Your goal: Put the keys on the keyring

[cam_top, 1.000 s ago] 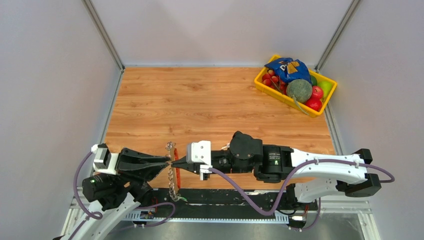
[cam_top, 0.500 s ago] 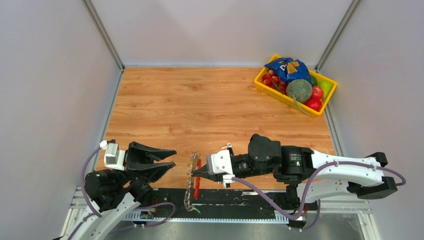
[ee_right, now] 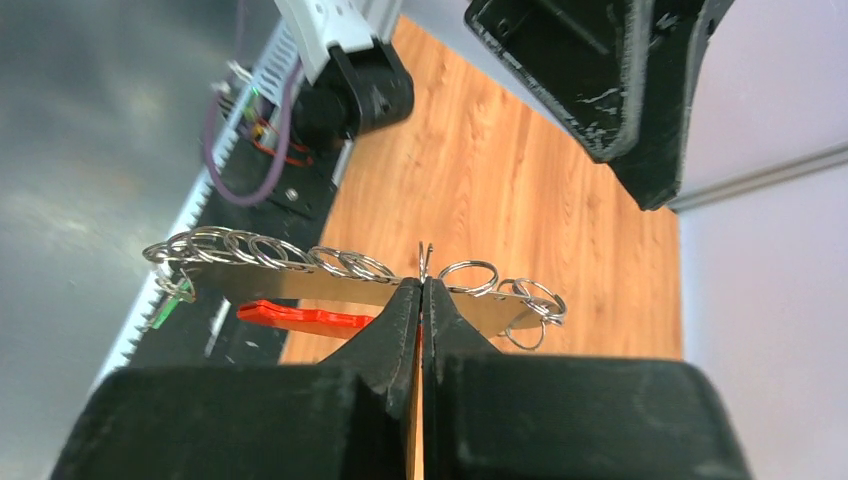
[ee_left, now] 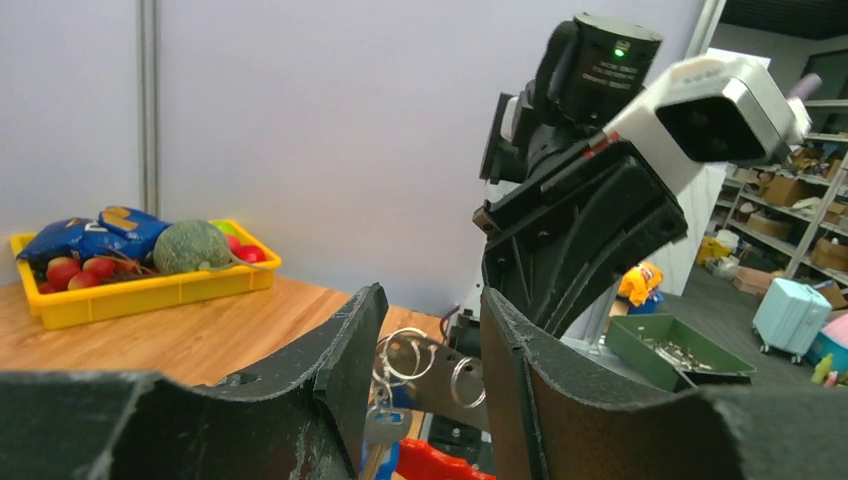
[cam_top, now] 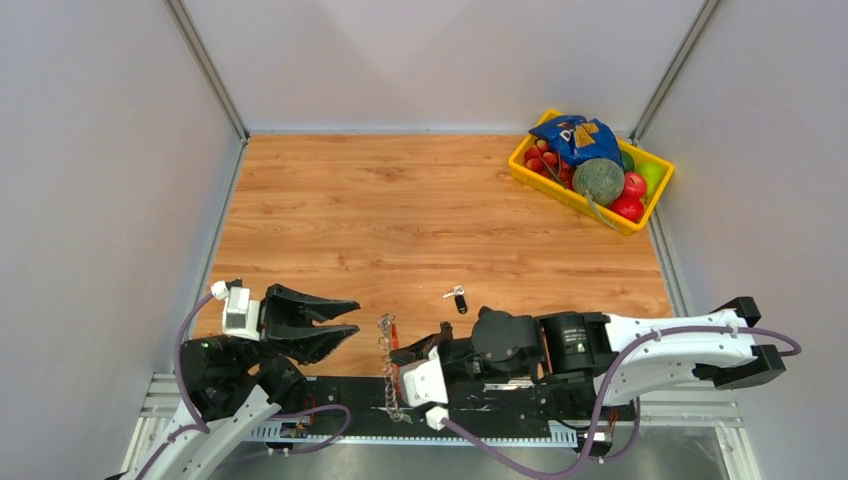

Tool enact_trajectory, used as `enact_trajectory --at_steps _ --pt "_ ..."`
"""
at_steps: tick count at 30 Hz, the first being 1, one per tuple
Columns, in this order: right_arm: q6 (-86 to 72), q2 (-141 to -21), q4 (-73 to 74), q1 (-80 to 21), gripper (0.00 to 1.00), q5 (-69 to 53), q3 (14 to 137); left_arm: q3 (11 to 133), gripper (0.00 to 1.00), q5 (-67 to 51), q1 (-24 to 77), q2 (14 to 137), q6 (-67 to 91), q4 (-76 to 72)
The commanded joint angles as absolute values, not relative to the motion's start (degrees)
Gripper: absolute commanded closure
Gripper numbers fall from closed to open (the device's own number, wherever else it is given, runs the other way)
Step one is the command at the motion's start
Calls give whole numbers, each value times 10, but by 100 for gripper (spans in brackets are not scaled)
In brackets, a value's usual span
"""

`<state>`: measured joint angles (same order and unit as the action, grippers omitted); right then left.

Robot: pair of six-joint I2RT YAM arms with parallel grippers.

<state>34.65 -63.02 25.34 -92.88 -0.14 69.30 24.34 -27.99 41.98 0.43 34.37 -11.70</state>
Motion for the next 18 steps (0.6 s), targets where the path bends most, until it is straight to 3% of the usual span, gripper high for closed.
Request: enact_trajectory --at_steps 1,8,18 --pt "446 -636 200 -963 100 152 662 230 51 -281 420 -18 316 -113" --pt "529 -614 125 -1005 100 269 590 221 51 -268 420 -16 314 -114" --pt "597 -585 54 -1028 100 307 533 217 53 -253 420 -4 315 -106"
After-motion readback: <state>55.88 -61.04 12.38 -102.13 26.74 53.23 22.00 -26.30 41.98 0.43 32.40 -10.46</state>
